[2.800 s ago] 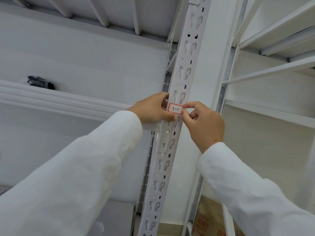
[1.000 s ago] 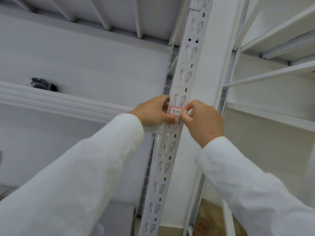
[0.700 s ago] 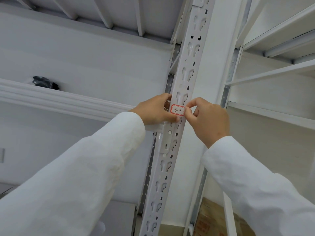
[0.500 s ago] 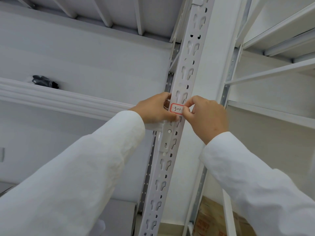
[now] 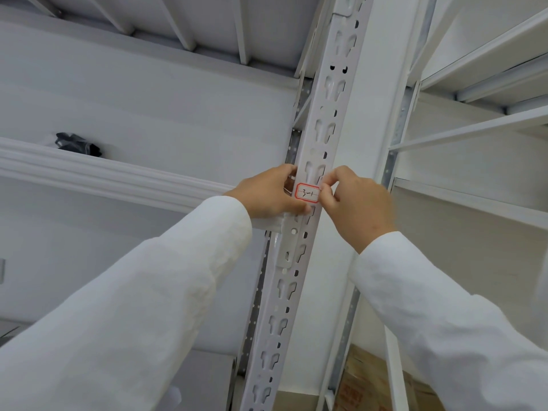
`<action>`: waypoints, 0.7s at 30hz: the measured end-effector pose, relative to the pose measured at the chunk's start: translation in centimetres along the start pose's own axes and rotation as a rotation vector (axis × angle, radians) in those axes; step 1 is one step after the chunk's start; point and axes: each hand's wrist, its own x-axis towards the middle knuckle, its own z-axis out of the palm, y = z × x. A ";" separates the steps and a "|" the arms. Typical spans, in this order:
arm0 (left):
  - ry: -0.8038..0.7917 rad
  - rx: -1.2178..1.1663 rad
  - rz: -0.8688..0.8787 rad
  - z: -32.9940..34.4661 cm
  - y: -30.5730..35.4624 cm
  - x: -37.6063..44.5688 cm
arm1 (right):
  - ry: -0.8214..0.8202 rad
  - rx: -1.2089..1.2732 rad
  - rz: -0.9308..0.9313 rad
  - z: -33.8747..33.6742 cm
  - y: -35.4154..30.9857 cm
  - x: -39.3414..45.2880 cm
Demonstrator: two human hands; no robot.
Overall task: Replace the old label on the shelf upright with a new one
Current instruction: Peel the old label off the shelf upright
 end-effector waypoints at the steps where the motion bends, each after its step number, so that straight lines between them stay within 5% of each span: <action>1: 0.004 0.000 0.002 0.0 -0.1 0.0 | 0.010 0.021 0.003 0.0 0.1 -0.2; 21: 0.019 0.037 0.000 -0.1 0.3 -0.3 | -0.040 -0.099 -0.022 -0.3 -0.5 0.3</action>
